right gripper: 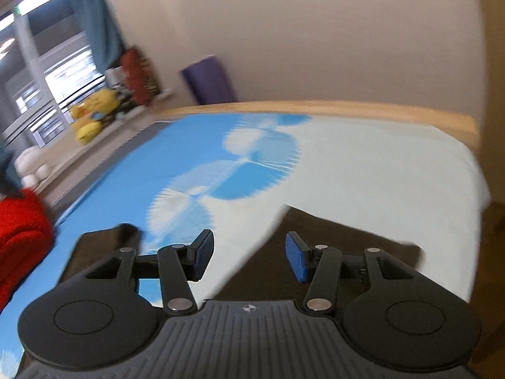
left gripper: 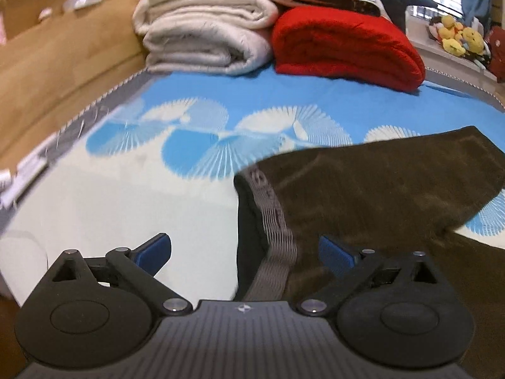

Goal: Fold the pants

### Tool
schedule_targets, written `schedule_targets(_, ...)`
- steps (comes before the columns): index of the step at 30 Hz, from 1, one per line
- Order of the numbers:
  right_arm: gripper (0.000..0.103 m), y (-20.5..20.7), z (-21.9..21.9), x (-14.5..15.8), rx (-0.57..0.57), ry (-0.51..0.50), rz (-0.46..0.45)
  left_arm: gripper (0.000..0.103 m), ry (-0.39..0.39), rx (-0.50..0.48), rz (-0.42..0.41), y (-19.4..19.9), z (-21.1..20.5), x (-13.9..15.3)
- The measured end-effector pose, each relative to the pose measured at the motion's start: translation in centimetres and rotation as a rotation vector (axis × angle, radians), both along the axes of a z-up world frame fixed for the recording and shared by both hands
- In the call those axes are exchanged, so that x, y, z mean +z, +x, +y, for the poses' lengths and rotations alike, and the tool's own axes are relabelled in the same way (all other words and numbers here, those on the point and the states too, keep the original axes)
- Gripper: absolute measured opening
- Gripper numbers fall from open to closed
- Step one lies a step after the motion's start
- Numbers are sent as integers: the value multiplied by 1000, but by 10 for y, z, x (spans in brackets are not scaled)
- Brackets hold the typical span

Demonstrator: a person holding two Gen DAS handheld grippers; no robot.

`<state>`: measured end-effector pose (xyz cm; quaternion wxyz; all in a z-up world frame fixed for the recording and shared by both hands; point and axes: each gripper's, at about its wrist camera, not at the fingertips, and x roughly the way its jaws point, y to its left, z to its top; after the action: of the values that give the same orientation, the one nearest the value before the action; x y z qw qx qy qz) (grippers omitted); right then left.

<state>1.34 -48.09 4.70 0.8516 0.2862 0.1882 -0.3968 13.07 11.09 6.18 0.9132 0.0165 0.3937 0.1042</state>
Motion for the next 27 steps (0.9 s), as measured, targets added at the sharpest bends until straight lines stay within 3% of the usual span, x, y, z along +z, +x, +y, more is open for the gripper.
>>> schedule_targets(6,62,75,13,41,185,-22,24,101,59,-124,60,63,15,19)
schedule_targets(9,71,112,23,52,227,-57,28,101,56,-137,57,83,30,27)
schedule_targets(13,71,156,34,52,266,-86,59,101,58,-145,66,112,36,36)
schedule_targets(22,71,240,66,47,356,-30,71,101,129,-237,127,177,5,9)
schedule_targets(27,71,287,87,48,391,-38,78,101,212,-260,170,206,-4,-28)
